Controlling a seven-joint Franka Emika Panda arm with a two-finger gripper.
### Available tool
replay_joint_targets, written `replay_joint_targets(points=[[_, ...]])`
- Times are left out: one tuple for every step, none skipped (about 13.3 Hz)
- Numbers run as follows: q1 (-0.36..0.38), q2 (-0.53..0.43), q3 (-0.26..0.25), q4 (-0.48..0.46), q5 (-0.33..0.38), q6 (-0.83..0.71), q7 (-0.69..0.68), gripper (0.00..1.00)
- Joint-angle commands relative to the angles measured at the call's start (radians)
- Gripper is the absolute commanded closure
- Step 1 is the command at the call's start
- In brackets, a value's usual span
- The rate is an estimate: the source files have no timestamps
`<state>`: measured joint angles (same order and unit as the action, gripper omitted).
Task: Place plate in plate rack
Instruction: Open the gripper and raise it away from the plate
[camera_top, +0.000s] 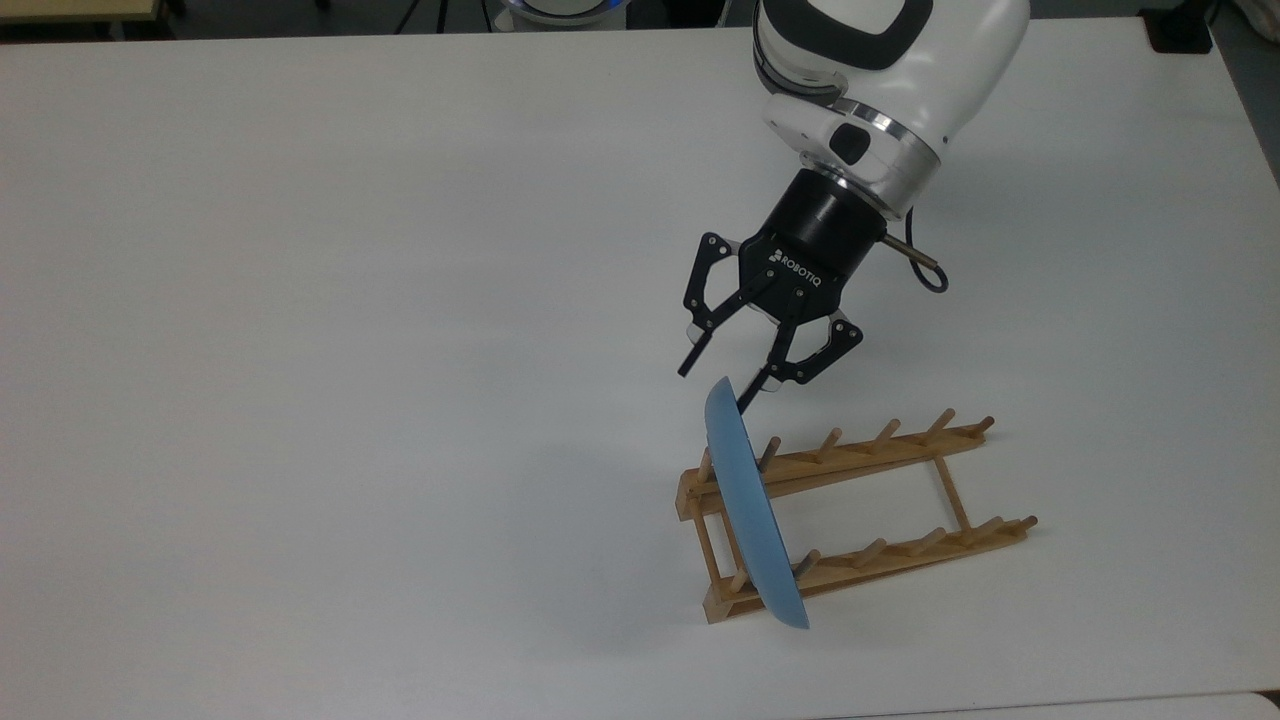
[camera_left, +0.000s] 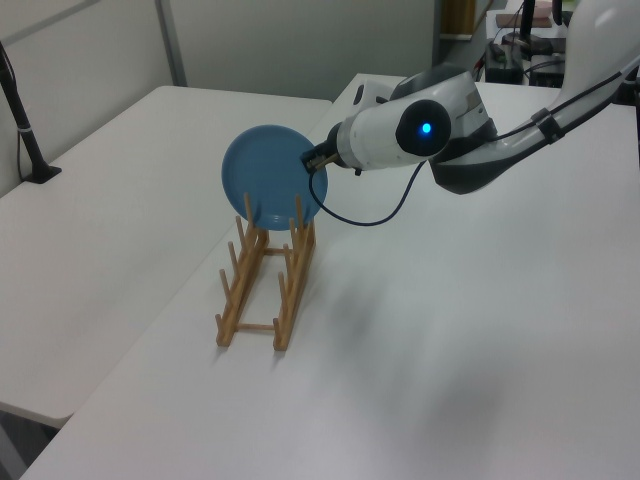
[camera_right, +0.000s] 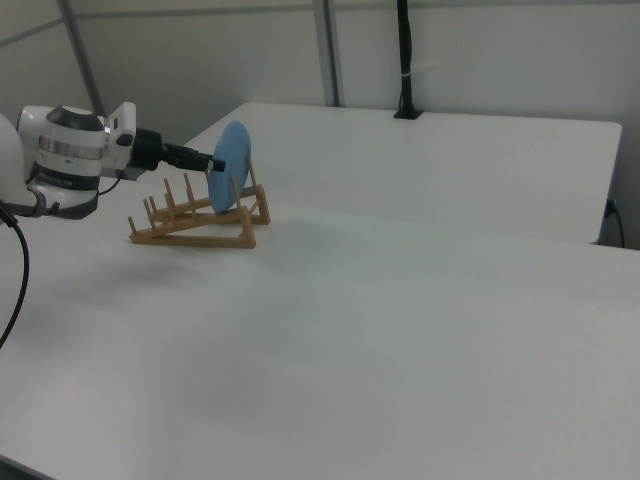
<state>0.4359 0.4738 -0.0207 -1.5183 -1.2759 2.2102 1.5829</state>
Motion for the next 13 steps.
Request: replay_joint_targets(points=[[0.007, -0.055, -0.002, -0.010, 0.047, -0.018, 0.008, 0.12], [0.007, -0.085, -0.002, -0.008, 0.113, -0.018, 0.005, 0.03], [0.007, -0.122, -0.002, -0.008, 0.206, -0.018, -0.033, 0.00], [0.006, -0.162, -0.002, -0.008, 0.315, -0.020, -0.097, 0.00], [0.006, -0.205, -0.002, -0.008, 0.440, -0.023, -0.163, 0.00], [0.000, -0.257, -0.002, -0.014, 0.571, -0.053, -0.216, 0.00], [-0.011, -0.292, -0.002, -0.013, 0.693, -0.105, -0.272, 0.00], [-0.019, -0.334, -0.002, -0.017, 0.808, -0.160, -0.337, 0.00], [-0.029, -0.360, -0.002, -0.019, 0.886, -0.208, -0.383, 0.00], [-0.048, -0.394, -0.002, -0.025, 0.991, -0.287, -0.446, 0.00], [-0.061, -0.423, -0.002, -0.036, 1.050, -0.331, -0.475, 0.00], [-0.089, -0.464, -0.002, -0.063, 1.116, -0.377, -0.504, 0.00], [-0.124, -0.501, -0.002, -0.098, 1.162, -0.412, -0.529, 0.00]])
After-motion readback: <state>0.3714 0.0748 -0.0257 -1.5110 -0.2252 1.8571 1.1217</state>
